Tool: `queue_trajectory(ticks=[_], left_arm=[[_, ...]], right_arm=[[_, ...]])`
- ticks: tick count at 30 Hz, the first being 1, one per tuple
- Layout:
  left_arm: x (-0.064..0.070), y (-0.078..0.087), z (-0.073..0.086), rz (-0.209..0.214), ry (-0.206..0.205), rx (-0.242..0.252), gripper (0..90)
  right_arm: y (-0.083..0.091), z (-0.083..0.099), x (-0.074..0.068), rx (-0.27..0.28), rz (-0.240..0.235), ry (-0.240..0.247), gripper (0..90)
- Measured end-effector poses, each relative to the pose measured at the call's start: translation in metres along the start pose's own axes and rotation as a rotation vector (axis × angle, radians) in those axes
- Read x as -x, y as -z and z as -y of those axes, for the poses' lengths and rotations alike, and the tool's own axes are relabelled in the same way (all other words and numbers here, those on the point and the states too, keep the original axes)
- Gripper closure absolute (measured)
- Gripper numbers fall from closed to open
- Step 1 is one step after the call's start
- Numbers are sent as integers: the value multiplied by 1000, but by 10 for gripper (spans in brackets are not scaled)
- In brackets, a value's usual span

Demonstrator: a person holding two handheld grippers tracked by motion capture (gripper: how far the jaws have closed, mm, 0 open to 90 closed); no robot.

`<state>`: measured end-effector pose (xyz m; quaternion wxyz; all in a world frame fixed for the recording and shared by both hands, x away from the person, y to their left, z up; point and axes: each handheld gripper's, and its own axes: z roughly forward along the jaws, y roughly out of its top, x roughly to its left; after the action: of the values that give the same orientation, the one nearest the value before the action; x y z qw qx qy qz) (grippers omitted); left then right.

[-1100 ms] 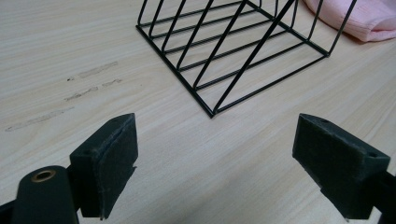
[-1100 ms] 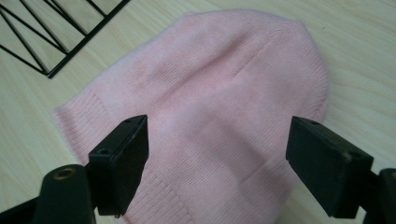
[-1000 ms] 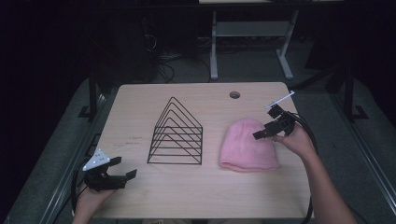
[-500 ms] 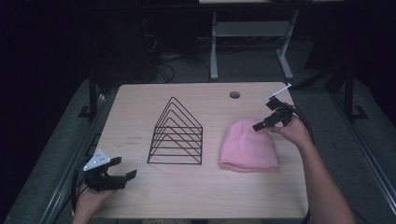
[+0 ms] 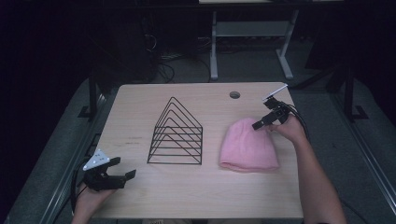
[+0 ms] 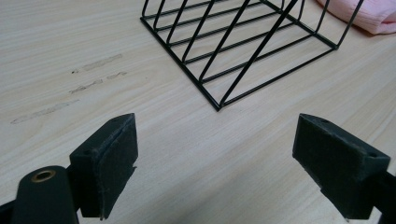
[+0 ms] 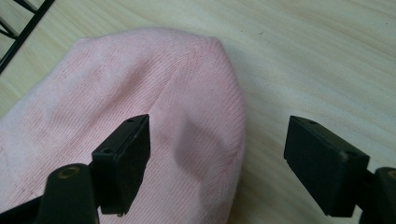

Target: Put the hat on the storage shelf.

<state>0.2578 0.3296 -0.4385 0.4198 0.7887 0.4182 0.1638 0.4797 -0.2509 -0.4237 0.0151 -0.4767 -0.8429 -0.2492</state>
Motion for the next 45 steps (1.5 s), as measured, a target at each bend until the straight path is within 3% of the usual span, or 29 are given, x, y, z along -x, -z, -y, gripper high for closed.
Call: queue_trajectory(ticks=[7, 13, 18, 26, 38, 45], left_arm=[[2, -3, 0, 4, -1, -8, 142], [1, -4, 1, 4, 2, -13, 142], [0, -4, 1, 3, 4, -13, 142], [0, -4, 1, 6, 5, -15, 142], [-6, -7, -1, 19, 30, -14, 142], [-11, -7, -7, 45, 52, -3, 146]], right_arm=[[-10, -1, 6, -20, -13, -29, 250], [-17, -2, 9, -41, -23, -34, 321], [-22, 0, 12, -55, -59, -57, 408], [-26, 2, 11, -49, -95, -51, 544], [-20, 9, 12, -17, -139, -43, 743], [-12, 14, 10, 5, -142, -45, 753]])
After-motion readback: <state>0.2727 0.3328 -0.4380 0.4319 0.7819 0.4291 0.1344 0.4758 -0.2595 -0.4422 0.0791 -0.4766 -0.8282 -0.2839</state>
